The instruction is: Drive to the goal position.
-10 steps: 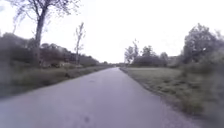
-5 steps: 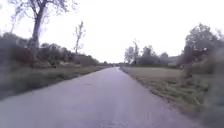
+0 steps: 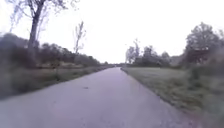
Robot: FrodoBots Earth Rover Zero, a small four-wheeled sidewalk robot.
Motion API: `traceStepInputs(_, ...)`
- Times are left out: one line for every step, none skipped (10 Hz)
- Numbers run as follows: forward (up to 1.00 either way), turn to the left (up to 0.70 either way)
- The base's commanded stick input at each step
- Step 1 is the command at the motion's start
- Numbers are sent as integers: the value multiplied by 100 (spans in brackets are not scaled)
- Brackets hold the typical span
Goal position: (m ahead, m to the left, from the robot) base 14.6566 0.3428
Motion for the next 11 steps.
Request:
traceStepInputs(100, 0)
traceStepInputs(100, 0)
traceStepInputs(100, 0)
traceStepInputs(100, 0)
traceStepInputs(100, 0)
traceStepInputs(100, 0)
traceStepInputs(100, 0)
traceStepInputs(100, 0)
traceStepInputs(100, 0)
traceStepInputs(100, 0)
traceStepInputs(100, 0)
